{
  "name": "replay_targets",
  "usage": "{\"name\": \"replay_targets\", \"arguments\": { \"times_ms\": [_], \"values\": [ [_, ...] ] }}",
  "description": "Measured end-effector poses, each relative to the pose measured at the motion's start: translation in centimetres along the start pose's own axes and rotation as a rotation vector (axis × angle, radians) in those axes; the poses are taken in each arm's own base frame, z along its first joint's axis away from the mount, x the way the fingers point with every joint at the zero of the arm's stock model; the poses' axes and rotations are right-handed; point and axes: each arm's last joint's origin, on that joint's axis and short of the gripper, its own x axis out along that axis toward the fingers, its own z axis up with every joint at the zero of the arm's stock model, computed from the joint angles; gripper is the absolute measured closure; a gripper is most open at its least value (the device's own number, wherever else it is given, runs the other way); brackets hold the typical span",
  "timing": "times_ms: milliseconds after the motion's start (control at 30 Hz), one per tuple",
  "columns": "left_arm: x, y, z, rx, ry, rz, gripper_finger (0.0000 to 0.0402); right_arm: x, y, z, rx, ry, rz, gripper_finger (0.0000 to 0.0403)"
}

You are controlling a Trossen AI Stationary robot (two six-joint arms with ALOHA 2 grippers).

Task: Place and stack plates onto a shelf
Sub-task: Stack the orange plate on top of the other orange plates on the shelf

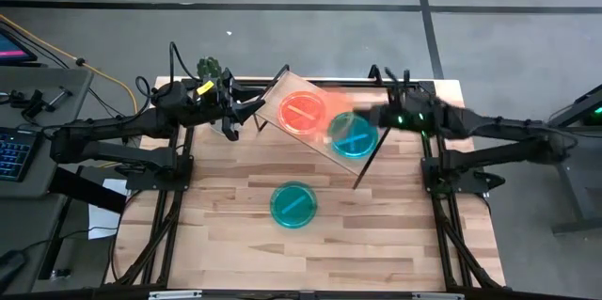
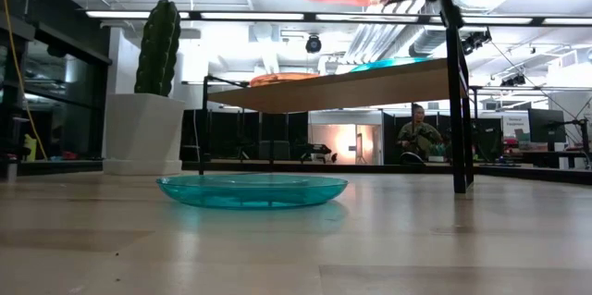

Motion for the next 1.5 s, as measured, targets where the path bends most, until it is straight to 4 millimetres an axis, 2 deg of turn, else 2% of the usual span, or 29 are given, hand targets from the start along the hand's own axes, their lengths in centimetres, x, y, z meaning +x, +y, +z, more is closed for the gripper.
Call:
{"name": "replay_targets", "arguments": {
  "times_ms": [133,267,467,667,833,1500],
  "values": [
    [0.0,-0.1,0.2,0.000,-0.019,-0.006,0.0250,1.9,-0.2,3.1,-0.042,-0.087,-0.115,0.0403],
    [0.0,-0.1,0.2,0.000,-0.023,-0.007,0.0250,5.1,0.6,4.8,-0.115,-0.083,-0.177,0.0403],
    [0.0,-0.1,0.3,-0.008,-0.025,-0.007,0.0250,9.9,1.1,5.2,-0.231,0.033,-0.314,0.0403],
    [0.0,-0.1,0.3,-0.007,-0.025,-0.007,0.0250,12.6,1.1,5.2,-0.291,0.101,-0.380,0.0403],
    [0.0,-0.1,0.3,-0.007,-0.025,-0.007,0.0250,13.4,0.7,4.9,-0.293,0.131,-0.400,0.0403],
    [0.0,-0.1,0.3,-0.007,-0.025,-0.005,0.0250,13.5,0.7,4.7,-0.259,0.167,-0.375,0.0394]
  ]
}}
